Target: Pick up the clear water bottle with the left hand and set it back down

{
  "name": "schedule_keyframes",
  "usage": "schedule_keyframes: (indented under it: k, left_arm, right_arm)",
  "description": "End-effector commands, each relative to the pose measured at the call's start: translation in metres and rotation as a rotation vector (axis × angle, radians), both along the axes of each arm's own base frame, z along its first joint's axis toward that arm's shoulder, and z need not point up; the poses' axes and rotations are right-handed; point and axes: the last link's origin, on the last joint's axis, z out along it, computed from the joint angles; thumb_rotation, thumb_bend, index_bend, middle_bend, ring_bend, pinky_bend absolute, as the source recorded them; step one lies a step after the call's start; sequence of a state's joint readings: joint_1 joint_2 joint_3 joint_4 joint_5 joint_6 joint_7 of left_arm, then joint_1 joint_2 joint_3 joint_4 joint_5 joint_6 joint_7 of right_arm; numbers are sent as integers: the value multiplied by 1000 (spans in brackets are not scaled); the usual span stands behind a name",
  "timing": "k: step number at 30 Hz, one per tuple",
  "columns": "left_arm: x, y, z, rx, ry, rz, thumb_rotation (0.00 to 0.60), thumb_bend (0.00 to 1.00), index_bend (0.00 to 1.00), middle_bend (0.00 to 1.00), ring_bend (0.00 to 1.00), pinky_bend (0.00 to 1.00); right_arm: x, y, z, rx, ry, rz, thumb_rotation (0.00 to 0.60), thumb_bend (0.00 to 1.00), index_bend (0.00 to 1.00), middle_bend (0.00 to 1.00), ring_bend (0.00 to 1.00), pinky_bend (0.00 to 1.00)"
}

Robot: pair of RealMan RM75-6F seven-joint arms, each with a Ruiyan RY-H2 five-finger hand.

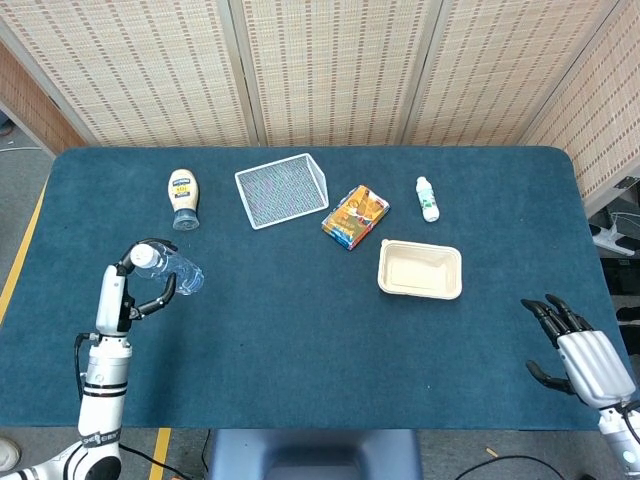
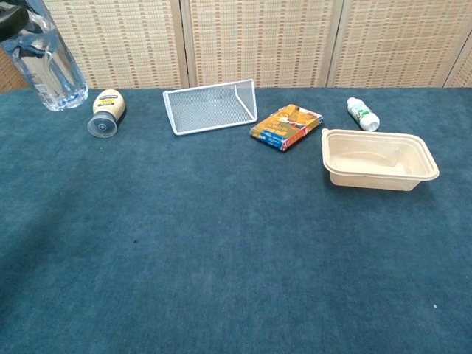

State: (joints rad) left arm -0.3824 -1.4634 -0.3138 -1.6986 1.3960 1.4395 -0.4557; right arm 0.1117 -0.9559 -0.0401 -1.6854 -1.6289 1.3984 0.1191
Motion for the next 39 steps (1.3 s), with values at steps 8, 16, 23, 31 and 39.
schedule_keyframes:
  k: [8,16,23,31,39]
  left_arm:
    - [-45,2,-62,-196,167,137,600,716,709,699,585,634]
    - [-3,5,-17,90,61,-17,600,715,711,700,587,634]
    - [-4,2,-13,100,53,-12,600,715,712,701,587,634]
    - [-52,3,-79,-58,155,96,600,715,712,701,587,634]
    - [-68,8,-108,-18,188,132,600,716,709,697,587,634]
  right_arm:
    - [-1,-2,-1,1,7,-8,600,215,88,120,30,236]
    - [0,1,0,7,6,-6,600,215,88,120,30,236]
    - [0,0,0,5,6,-7,600,215,89,120,30,236]
    - [-1,-1,-3,13,14,-9,600,216,89,120,30,236]
    - [-1,-2,-3,18,18,-17,600,215,89,120,30,236]
